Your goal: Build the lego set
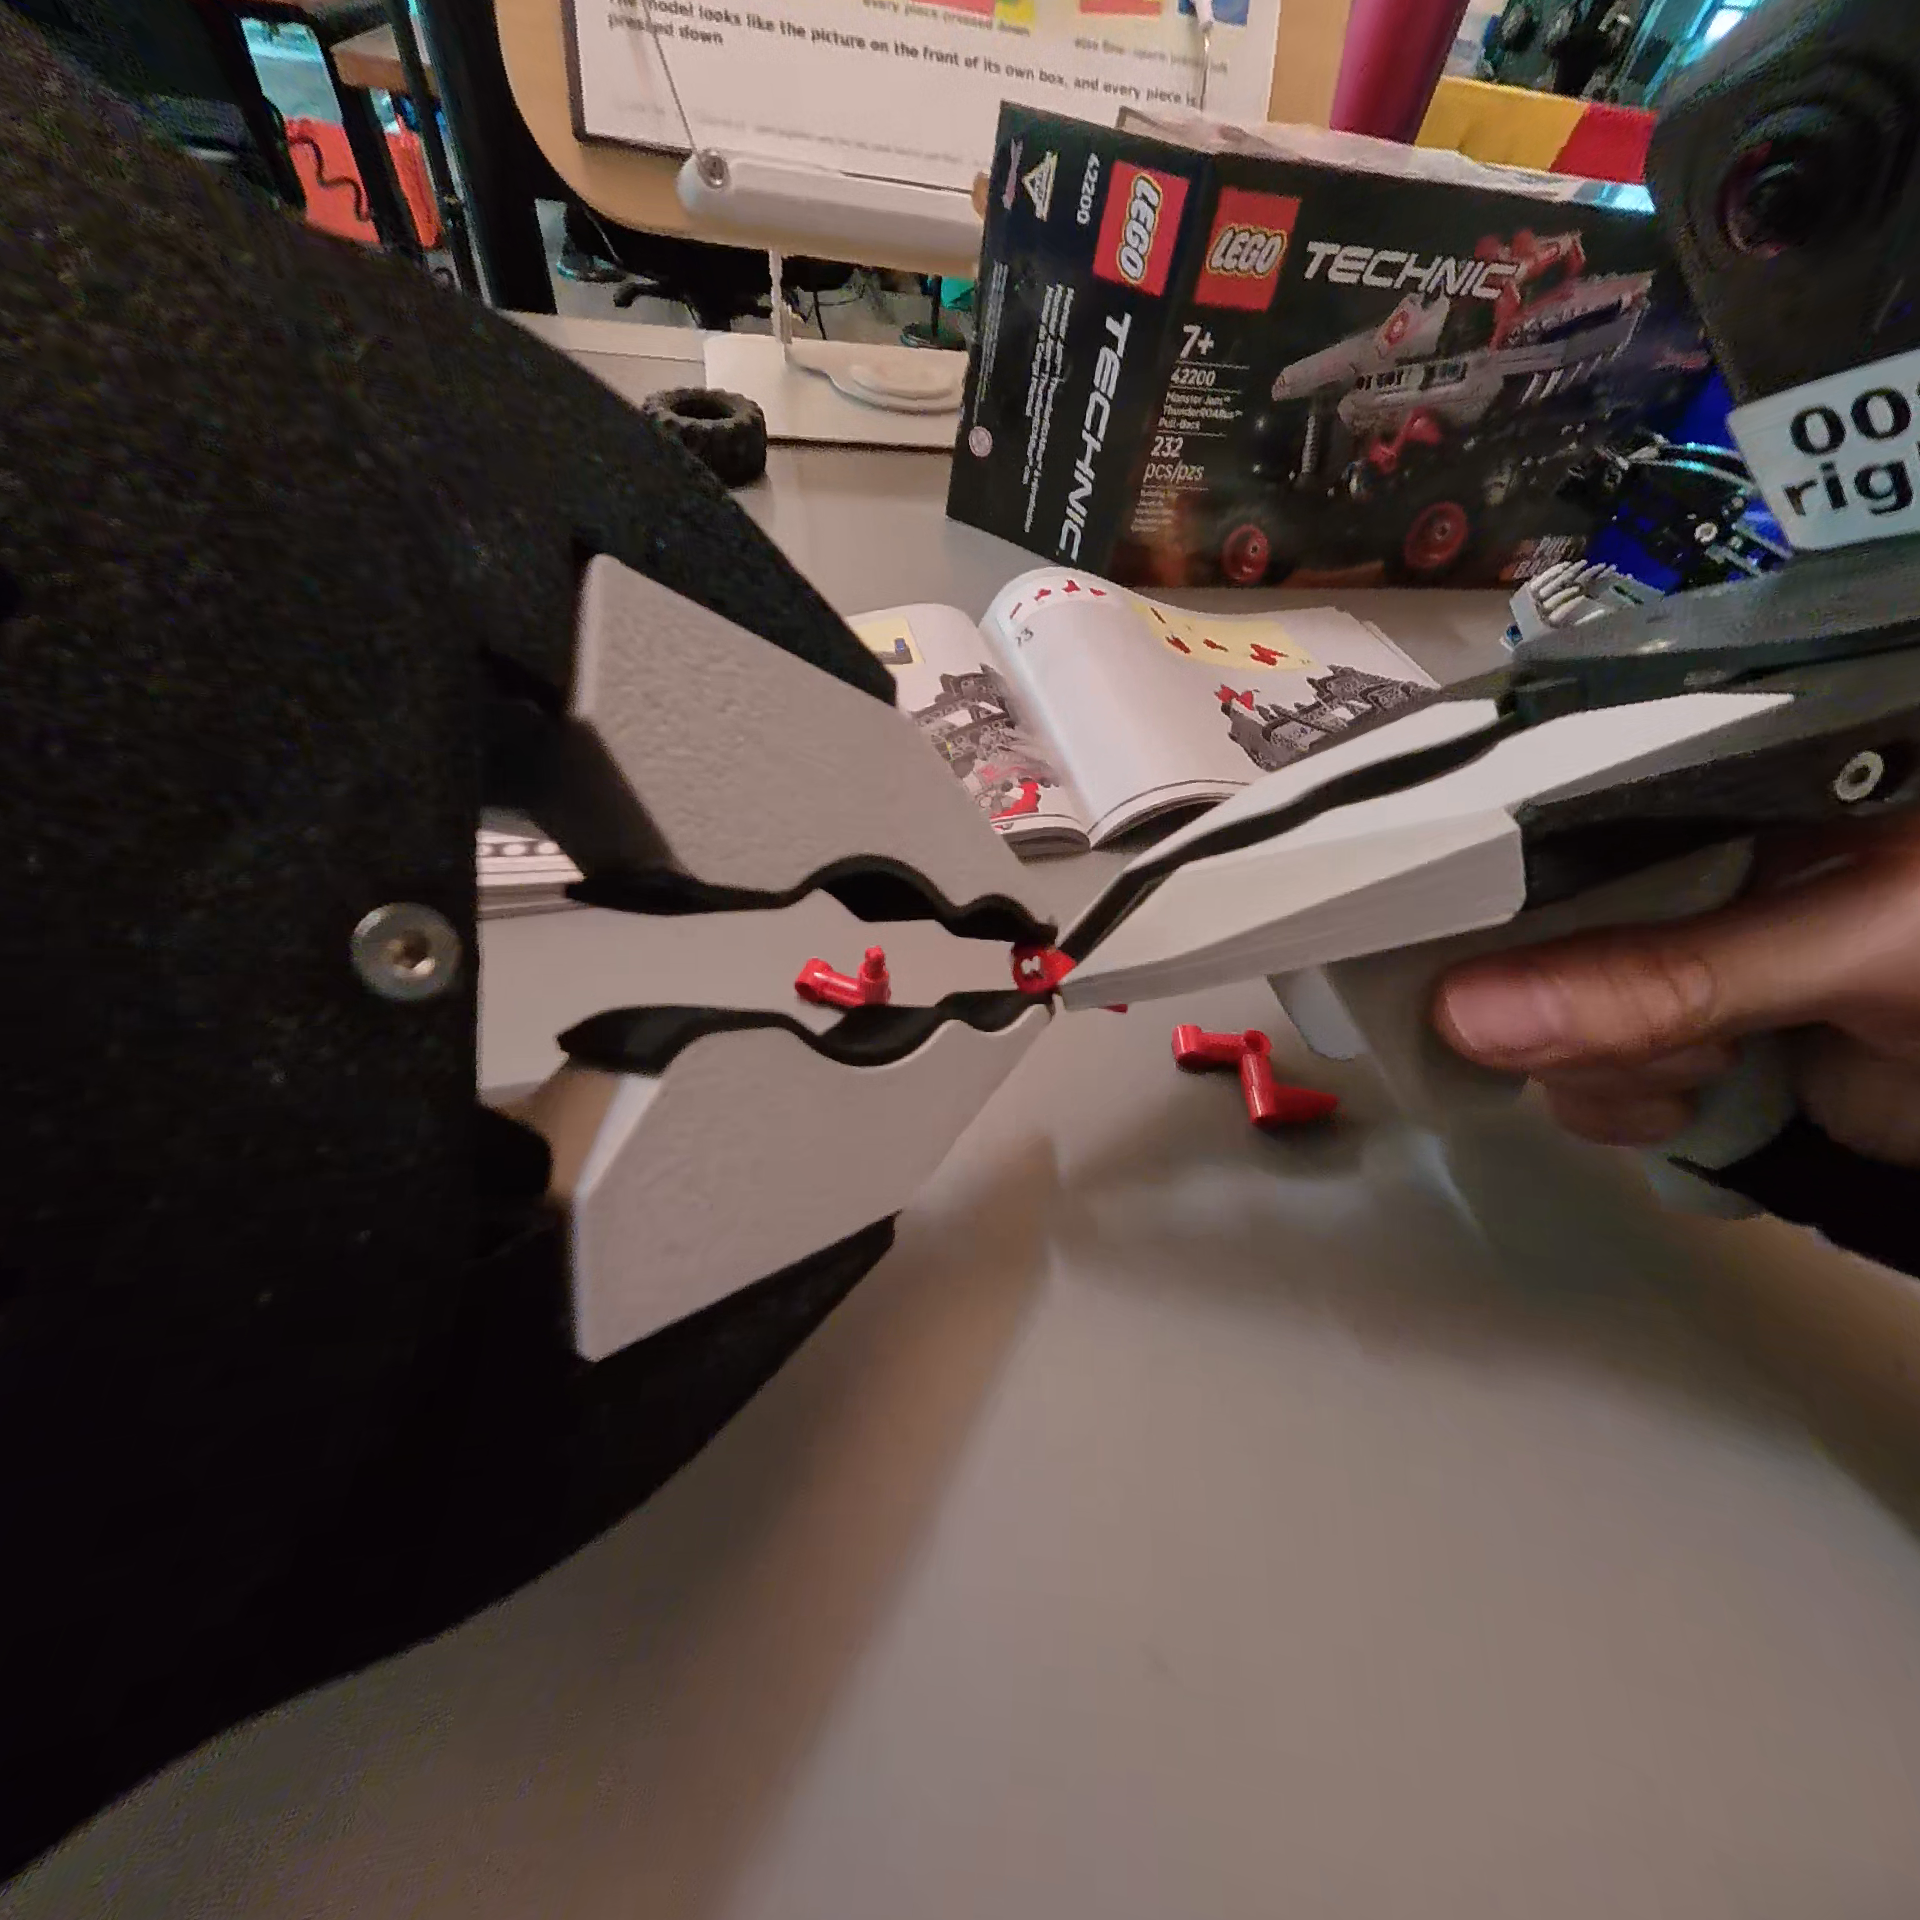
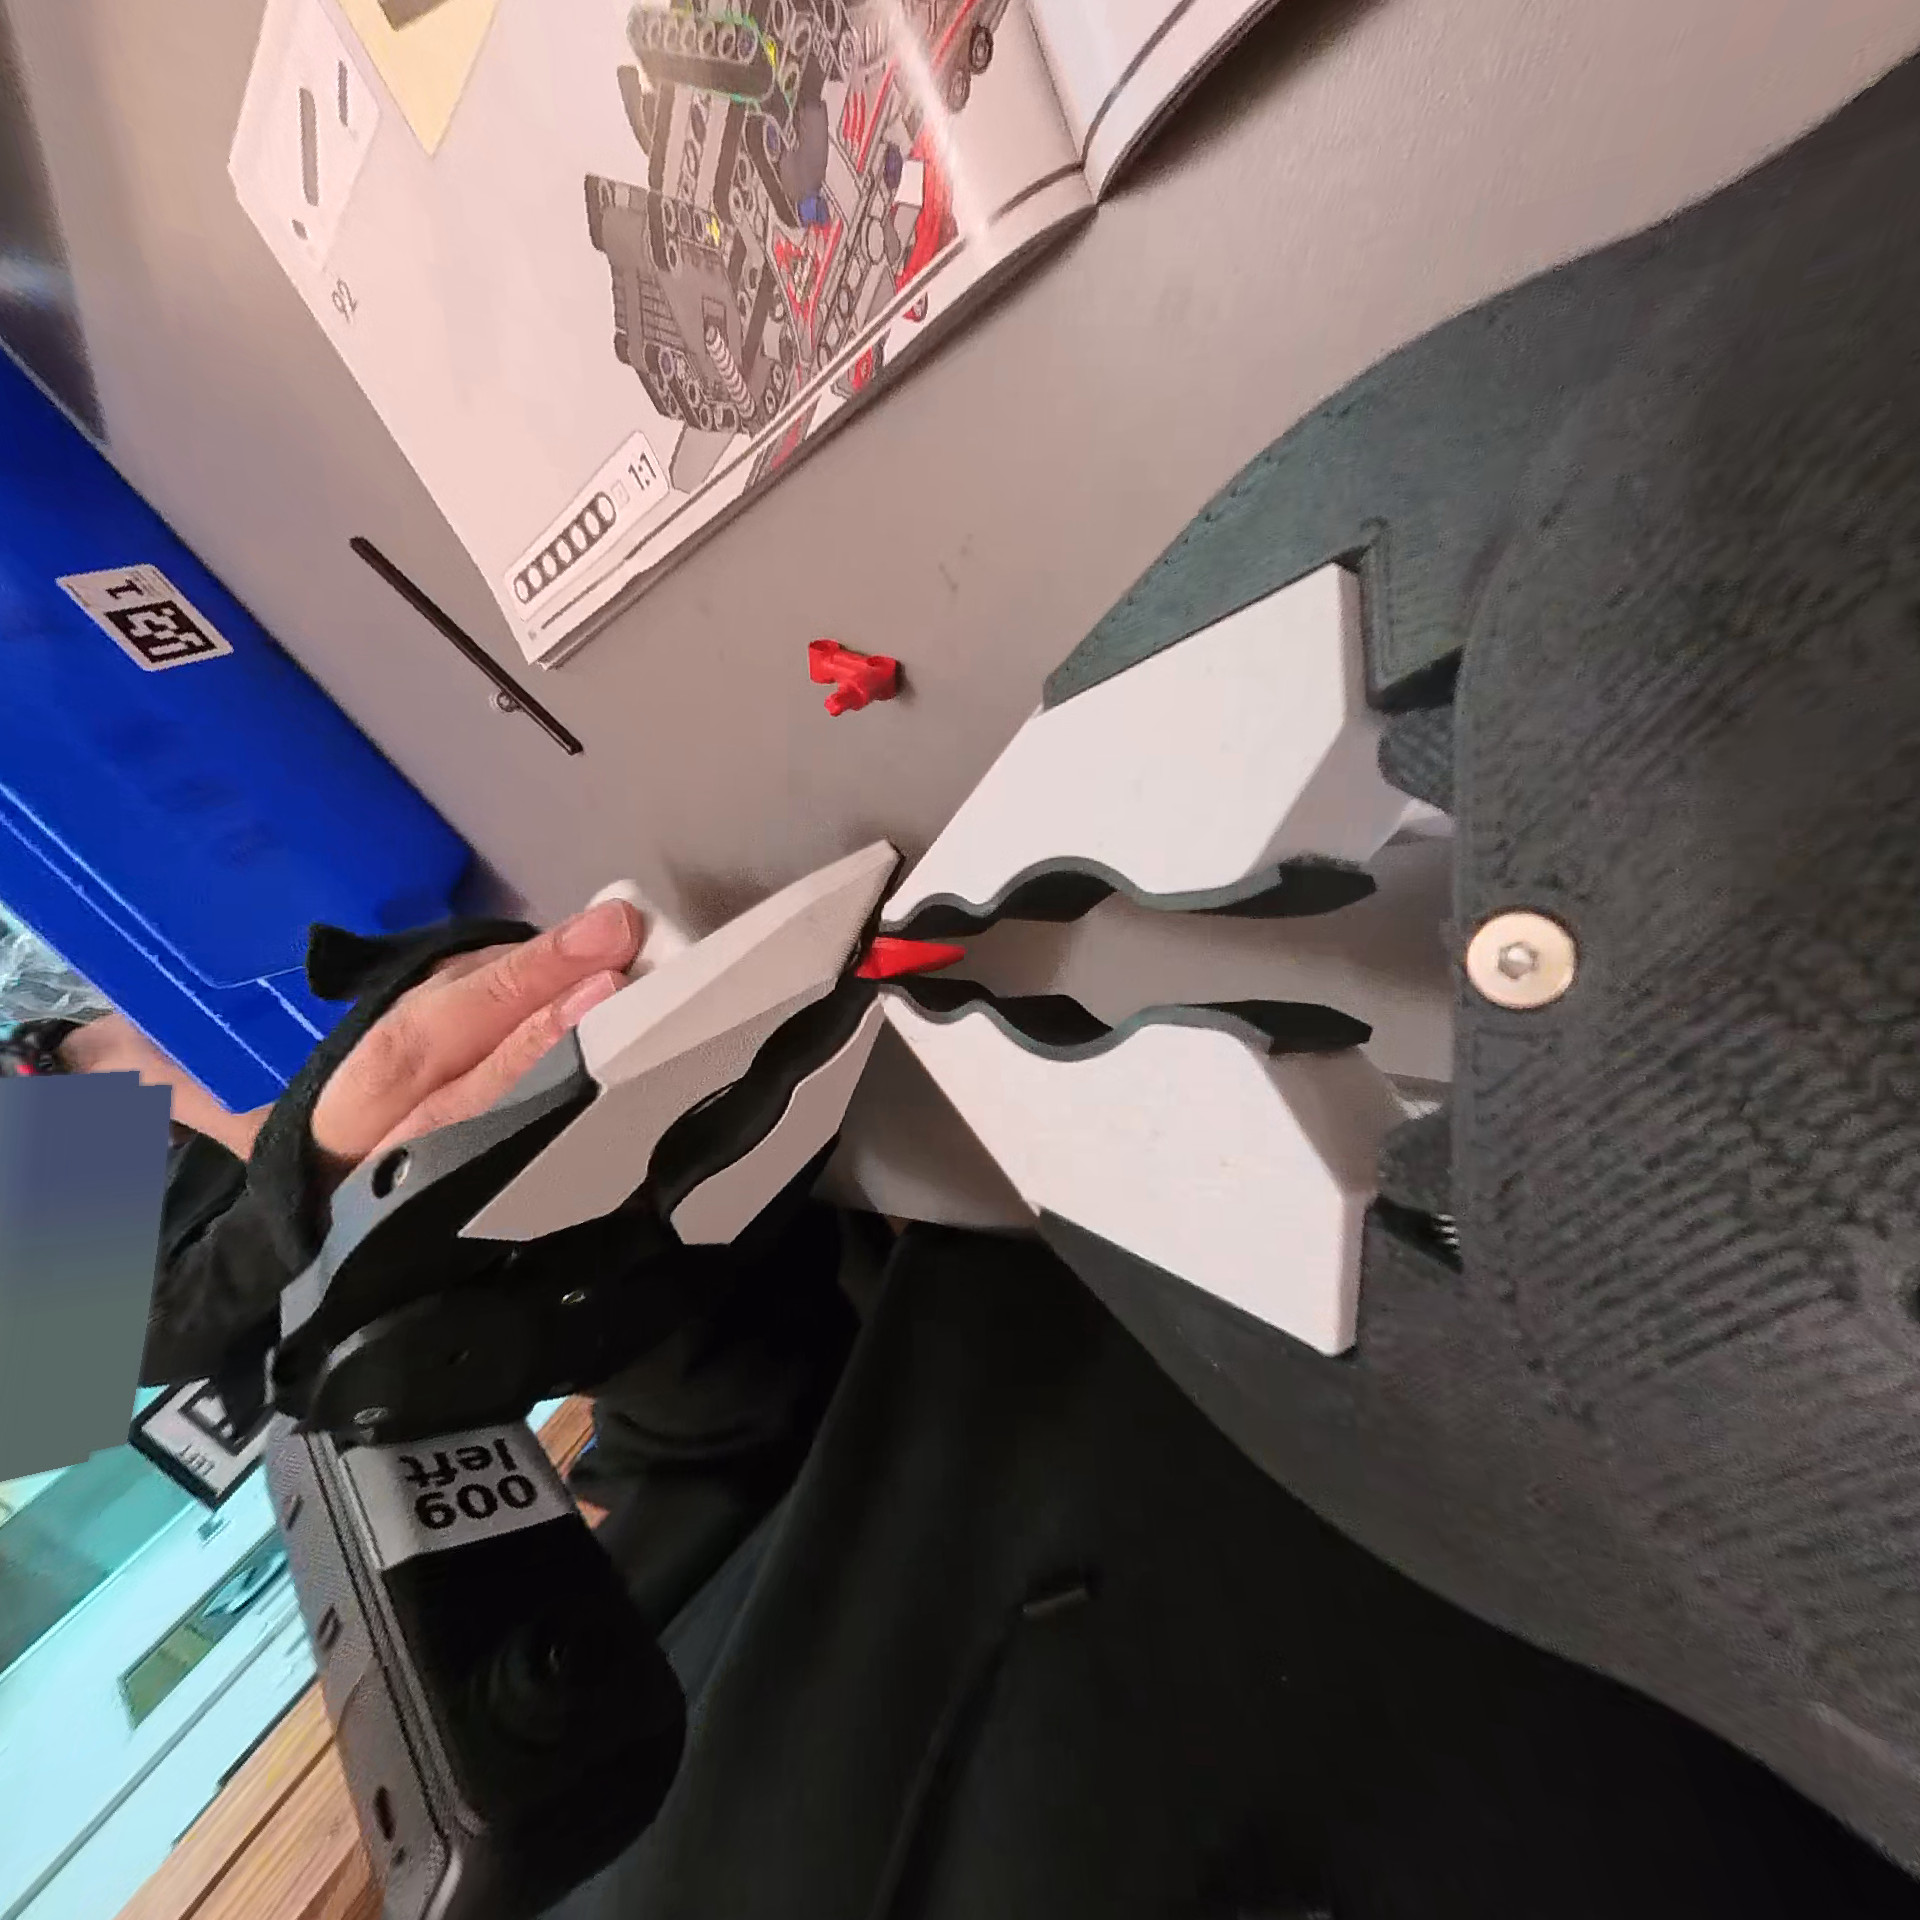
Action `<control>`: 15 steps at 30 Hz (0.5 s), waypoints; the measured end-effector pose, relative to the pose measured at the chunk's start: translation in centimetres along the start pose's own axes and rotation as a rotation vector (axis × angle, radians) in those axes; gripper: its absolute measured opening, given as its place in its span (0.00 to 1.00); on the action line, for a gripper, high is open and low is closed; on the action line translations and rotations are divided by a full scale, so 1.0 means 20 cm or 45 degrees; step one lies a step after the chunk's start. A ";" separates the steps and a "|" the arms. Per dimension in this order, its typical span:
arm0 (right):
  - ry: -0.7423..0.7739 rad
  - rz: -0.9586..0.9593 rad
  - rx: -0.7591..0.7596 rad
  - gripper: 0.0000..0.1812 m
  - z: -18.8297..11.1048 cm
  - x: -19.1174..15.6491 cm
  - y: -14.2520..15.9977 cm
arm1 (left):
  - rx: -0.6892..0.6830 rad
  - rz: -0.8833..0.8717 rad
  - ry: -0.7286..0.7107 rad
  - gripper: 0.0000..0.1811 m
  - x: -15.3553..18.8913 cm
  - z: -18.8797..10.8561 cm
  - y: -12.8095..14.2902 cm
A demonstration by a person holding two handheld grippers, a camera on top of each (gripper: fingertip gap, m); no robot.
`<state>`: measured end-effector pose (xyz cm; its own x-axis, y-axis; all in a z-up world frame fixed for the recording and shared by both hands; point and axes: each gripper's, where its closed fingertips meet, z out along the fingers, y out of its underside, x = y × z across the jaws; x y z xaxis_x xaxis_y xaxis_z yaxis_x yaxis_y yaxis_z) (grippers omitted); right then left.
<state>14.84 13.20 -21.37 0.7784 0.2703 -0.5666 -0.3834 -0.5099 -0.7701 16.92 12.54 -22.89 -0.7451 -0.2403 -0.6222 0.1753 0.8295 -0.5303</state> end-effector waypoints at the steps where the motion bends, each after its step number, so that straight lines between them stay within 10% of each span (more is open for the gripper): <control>1: -0.007 0.006 0.014 0.03 0.00 0.00 0.00 | 0.012 -0.016 -0.002 0.03 0.00 0.00 0.00; 15: 0.367 -0.819 0.045 0.10 0.00 0.02 -0.13 | 0.077 -0.809 0.168 0.03 -0.08 -0.06 0.06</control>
<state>16.12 14.66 -19.58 0.9549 0.2793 0.1005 0.1845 -0.2934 -0.9380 17.53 14.61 -21.90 -0.7875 -0.6077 -0.1024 -0.2929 0.5153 -0.8054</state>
